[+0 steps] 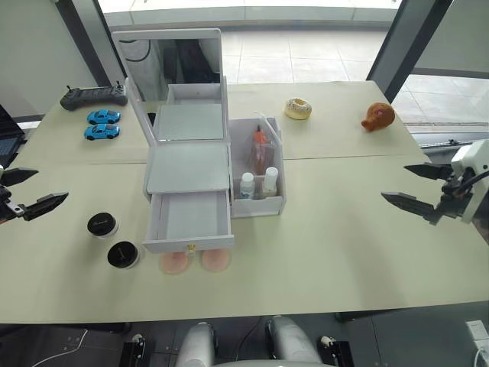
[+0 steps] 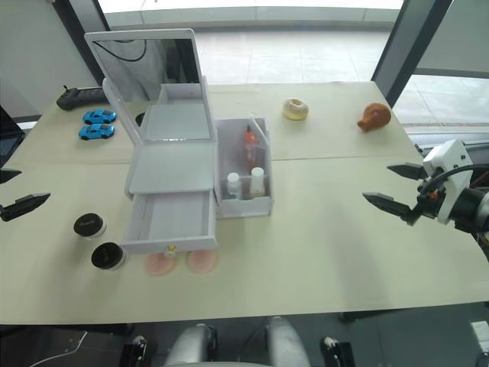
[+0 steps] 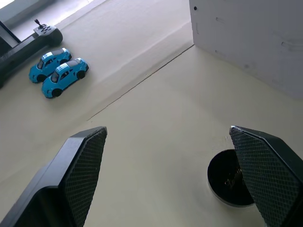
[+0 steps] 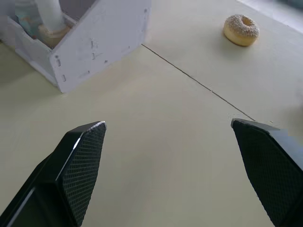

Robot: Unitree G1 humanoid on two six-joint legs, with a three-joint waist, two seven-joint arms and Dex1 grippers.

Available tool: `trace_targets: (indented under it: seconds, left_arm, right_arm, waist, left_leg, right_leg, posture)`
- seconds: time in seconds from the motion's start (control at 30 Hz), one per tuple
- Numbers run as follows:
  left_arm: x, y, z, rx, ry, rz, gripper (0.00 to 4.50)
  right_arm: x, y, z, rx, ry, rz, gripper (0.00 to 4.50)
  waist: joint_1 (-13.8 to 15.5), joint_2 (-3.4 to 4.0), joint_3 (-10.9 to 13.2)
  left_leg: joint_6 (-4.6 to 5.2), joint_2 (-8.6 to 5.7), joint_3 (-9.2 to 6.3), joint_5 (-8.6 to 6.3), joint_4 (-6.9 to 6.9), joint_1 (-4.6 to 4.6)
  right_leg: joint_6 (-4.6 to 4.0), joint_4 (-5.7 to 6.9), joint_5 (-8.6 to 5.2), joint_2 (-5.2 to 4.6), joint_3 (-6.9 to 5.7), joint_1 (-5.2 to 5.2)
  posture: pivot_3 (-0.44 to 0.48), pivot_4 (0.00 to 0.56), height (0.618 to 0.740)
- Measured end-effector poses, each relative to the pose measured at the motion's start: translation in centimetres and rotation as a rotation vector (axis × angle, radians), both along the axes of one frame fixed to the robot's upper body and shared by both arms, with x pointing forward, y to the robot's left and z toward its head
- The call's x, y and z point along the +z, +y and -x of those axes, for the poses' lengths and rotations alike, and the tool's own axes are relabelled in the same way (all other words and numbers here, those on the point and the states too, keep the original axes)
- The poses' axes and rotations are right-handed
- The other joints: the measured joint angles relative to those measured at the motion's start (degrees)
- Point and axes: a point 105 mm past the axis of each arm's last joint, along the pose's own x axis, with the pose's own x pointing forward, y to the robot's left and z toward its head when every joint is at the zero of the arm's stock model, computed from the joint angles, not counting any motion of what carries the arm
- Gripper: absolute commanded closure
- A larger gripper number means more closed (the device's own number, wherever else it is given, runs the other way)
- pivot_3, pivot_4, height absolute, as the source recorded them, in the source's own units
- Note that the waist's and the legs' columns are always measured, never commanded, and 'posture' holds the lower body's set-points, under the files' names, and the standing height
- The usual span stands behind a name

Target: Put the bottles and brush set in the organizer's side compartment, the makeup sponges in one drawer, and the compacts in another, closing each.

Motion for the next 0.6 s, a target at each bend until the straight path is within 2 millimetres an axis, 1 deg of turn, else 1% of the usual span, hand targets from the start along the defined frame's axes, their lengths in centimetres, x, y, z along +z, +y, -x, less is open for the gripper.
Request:
trace_targets:
  seconds: [0.03, 0.07, 0.1, 0.17, 0.23, 0.3, 0.37, 0.43, 0.5, 0.6]
  left_arm:
    - [-0.6, -0.4, 0.8, -0.025, 0.028, -0.026, 0.04]
    - [-1.1, -0.8, 1.2, -0.043, 0.045, -0.036, 0.04]
    - [-1.7, -1.3, 2.0, -0.056, 0.06, -0.04, 0.04]
    - [-2.5, -2.7, 3.6, -0.088, 0.078, -0.004, 0.04]
    - [-3.1, -4.5, 5.3, -0.131, 0.102, 0.043, 0.04]
    - [-3.0, -6.1, 7.0, -0.162, 0.12, 0.102, 0.04]
    - [-3.3, -7.2, 8.6, -0.164, 0.141, 0.136, 0.04]
    - [-4.0, -8.7, 10.1, -0.163, 0.144, 0.177, 0.04]
    - [-5.1, -11.1, 11.9, -0.184, 0.159, 0.239, 0.04]
    - [-6.2, -13.9, 13.2, -0.203, 0.169, 0.288, 0.04]
  right_arm:
    - [0.7, 1.4, 0.0, 0.054, 0.005, -0.007, 0.0]
    - [1.2, 2.1, 0.2, 0.085, 0.006, -0.003, 0.0]
    - [1.6, 3.4, 0.3, 0.132, 0.017, -0.009, 0.0]
    - [2.4, 5.6, 0.7, 0.231, 0.045, -0.012, 0.0]
    - [2.9, 7.8, 1.7, 0.351, 0.085, -0.008, 0.0]
    - [3.3, 9.5, 2.5, 0.459, 0.119, -0.003, 0.0]
    - [3.5, 10.6, 3.0, 0.533, 0.138, 0.005, 0.0]
    - [3.5, 11.3, 3.4, 0.589, 0.158, 0.013, 0.0]
    - [3.1, 11.9, 3.9, 0.641, 0.188, 0.026, 0.0]
    - [2.4, 12.6, 4.3, 0.696, 0.226, 0.036, 0.0]
  waist:
    - [-0.26, 0.01, 0.01]
    - [-0.21, 0.03, 0.0]
    - [-0.37, 0.01, 0.01]
    - [-0.4, -0.03, 0.03]
    - [-0.4, -0.09, 0.02]
    - [-0.06, -0.15, 0.07]
    - [0.19, -0.15, 0.07]
    - [0.49, -0.21, 0.02]
    - [0.78, -0.33, -0.06]
    - [1.01, -0.37, -0.1]
  left_leg:
    - [0.0, 0.03, -0.02, 0.0, -0.01, -0.01]
    - [0.0, 0.06, -0.01, 0.0, -0.03, -0.01]
    - [0.0, 0.08, -0.05, 0.0, -0.02, -0.02]
    - [0.0, 0.12, -0.02, 0.0, -0.04, -0.05]
    - [0.0, 0.15, -0.01, 0.0, -0.02, -0.02]
    - [0.0, 0.22, -0.02, 0.0, 0.0, -0.04]
    - [0.0, 0.18, -0.01, -0.01, 0.03, -0.01]
    - [0.0, 0.11, 0.04, -0.01, 0.05, -0.02]
    - [0.0, 0.01, 0.19, -0.01, 0.07, -0.06]
    - [0.0, -0.07, 0.27, -0.01, 0.12, -0.05]
  right_leg:
    - [-0.06, 0.01, 0.03, 0.0, 0.0, -0.03]
    - [-0.24, 0.0, 0.12, -0.02, -0.02, -0.01]
    - [-0.27, -0.01, 0.13, -0.03, -0.07, -0.03]
    - [-0.3, -0.04, 0.12, -0.14, -0.14, -0.04]
    - [-0.33, -0.05, 0.11, -0.21, -0.21, 0.01]
    - [-0.34, -0.11, 0.07, -0.32, -0.46, 0.02]
    - [-0.33, -0.2, 0.0, -0.37, -0.53, -0.02]
    - [-0.37, -0.26, -0.19, -0.48, -0.5, 0.01]
    - [-0.22, -0.19, 0.01, -0.77, -0.55, 0.11]
    - [-0.24, -0.24, -0.01, -0.78, -0.59, 0.15]
  posture:
    - [0.0, 0.15, 0.74]
    - [0.0, 0.15, 0.74]
    - [0.0, 0.15, 0.74]
    - [0.0, 0.15, 0.74]
    - [0.0, 0.15, 0.74]
    - [0.0, 0.15, 0.74]
    - [0.0, 0.15, 0.74]
    - [0.0, 0.15, 0.74]
    - [0.0, 0.15, 0.74]
    - [0.0, 0.15, 0.74]
